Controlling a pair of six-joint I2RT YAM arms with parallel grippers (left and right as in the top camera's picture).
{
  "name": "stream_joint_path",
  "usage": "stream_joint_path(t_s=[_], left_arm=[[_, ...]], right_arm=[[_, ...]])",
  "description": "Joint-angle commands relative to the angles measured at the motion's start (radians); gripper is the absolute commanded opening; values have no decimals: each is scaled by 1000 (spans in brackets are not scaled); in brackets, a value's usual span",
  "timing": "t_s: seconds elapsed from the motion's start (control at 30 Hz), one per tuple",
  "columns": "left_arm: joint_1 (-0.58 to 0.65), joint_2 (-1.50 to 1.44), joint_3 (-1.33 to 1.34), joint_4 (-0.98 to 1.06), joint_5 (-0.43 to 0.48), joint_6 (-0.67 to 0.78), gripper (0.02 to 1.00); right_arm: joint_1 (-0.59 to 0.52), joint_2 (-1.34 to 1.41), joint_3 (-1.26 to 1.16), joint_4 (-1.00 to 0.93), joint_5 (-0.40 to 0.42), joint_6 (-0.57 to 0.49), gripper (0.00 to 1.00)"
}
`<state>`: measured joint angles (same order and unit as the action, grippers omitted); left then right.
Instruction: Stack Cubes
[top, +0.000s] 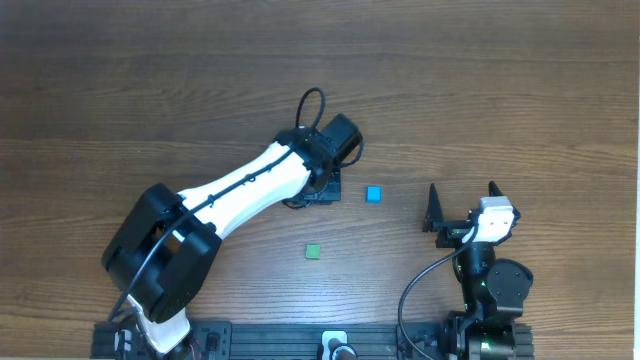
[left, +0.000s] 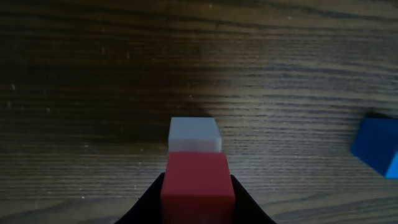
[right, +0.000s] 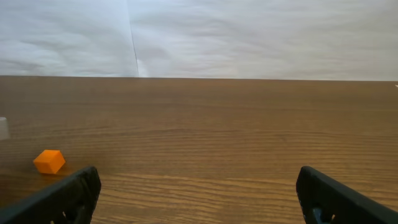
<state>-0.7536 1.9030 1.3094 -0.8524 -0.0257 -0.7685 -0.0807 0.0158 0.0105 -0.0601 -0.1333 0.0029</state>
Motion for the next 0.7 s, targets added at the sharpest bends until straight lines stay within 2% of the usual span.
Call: stream_joint_path(t_s=[0.03, 0.7], left_arm=[[-3, 17, 21, -1, 8, -18, 159], [-3, 26, 21, 8, -37, -26, 172]], right_arm=[[2, -11, -5, -3, -8, -1, 993], [2, -11, -5, -3, -8, -1, 993]])
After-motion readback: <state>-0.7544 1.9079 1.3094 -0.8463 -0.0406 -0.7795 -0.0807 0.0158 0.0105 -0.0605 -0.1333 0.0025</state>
